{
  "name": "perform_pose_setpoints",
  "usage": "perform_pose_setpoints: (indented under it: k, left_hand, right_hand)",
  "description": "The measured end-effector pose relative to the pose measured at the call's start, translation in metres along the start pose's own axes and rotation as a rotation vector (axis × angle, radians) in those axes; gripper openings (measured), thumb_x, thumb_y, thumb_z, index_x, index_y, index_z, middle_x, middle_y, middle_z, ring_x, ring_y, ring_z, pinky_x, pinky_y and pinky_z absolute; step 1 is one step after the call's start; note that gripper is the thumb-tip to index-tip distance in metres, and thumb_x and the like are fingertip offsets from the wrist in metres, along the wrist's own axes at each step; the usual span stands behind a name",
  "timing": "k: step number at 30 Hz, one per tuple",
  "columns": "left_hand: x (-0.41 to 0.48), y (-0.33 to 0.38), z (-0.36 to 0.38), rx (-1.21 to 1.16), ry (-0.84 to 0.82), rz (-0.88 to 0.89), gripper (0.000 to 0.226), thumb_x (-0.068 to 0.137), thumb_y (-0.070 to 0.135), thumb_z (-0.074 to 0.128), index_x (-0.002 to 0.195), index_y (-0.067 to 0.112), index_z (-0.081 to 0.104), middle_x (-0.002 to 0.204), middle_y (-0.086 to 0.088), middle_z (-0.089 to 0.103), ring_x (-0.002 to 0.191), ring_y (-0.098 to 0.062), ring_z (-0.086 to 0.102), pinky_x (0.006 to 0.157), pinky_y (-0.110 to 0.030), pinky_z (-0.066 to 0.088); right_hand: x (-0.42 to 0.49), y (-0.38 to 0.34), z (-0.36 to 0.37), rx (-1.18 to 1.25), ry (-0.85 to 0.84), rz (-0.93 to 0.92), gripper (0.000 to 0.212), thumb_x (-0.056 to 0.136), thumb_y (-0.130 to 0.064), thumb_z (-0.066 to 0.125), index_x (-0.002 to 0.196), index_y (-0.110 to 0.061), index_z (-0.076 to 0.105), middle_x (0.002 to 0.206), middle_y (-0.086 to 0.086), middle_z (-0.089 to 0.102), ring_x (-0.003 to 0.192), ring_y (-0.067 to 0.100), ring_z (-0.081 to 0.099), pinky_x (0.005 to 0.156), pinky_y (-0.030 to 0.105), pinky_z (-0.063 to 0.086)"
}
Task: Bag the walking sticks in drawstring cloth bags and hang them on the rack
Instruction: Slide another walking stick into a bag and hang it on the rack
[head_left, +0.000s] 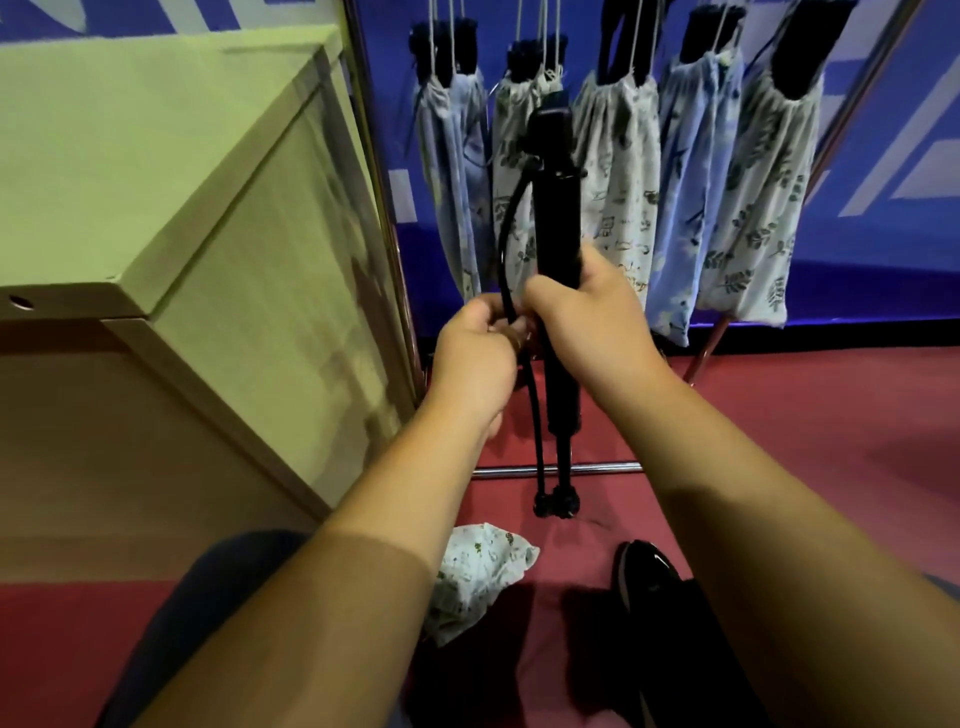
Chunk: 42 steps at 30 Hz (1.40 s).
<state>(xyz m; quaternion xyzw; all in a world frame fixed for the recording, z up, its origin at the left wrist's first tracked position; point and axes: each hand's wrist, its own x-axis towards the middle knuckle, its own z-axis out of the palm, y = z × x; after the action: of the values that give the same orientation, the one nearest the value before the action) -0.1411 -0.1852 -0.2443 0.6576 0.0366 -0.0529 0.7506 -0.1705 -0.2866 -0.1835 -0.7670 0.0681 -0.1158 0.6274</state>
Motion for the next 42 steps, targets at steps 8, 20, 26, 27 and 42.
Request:
perform_pose_setpoints:
  k: [8,20,26,27,42]
  left_hand:
    - [0.004,0.016,-0.003,-0.085,0.011,0.082,0.028,0.104,-0.002,0.054,0.099,0.02,0.07,0.093,0.0,0.079,0.09,-0.022,0.071,0.09,-0.053,0.061]
    - [-0.005,0.039,-0.013,-0.176,-0.024,0.064,0.019,0.108,-0.001,0.052,0.107,0.013,0.065,0.104,-0.004,0.078,0.098,-0.021,0.077,0.08,-0.053,0.066]
    - [-0.004,0.04,-0.017,-0.086,-0.035,0.049,0.019,0.109,0.003,0.054,0.106,0.016,0.068,0.104,0.0,0.08,0.107,-0.022,0.077,0.066,-0.032,0.062]
    - [-0.004,0.039,-0.017,-0.085,-0.036,0.044,0.019,0.108,0.002,0.054,0.107,0.015,0.068,0.103,0.0,0.08,0.105,-0.02,0.077,0.064,-0.031,0.062]
    - [-0.001,0.034,-0.023,0.093,-0.026,0.007,0.016,0.095,0.01,0.078,0.097,0.024,0.071,0.084,0.007,0.074,0.079,-0.016,0.077,0.076,-0.046,0.067]
  right_hand:
    - [0.001,0.013,-0.004,0.024,-0.018,0.03,0.012,0.088,-0.01,0.068,0.093,-0.021,0.069,0.075,-0.006,0.067,0.067,0.008,0.061,0.06,0.022,0.048]
    - [-0.004,0.036,-0.011,0.044,-0.127,0.233,0.014,0.081,-0.006,0.066,0.08,-0.021,0.063,0.063,0.0,0.061,0.062,0.023,0.059,0.069,0.043,0.054]
    - [-0.008,0.046,-0.015,0.124,-0.226,0.344,0.018,0.084,0.004,0.06,0.083,-0.014,0.055,0.07,0.013,0.055,0.071,0.029,0.057,0.07,0.044,0.052]
    - [-0.007,0.048,-0.016,0.132,-0.232,0.352,0.018,0.084,0.004,0.06,0.083,-0.013,0.055,0.072,0.015,0.054,0.071,0.03,0.057,0.071,0.044,0.052]
    - [-0.013,0.065,-0.011,0.095,-0.363,0.394,0.02,0.077,0.003,0.053,0.085,-0.015,0.053,0.068,0.006,0.045,0.058,0.022,0.043,0.057,0.033,0.044]
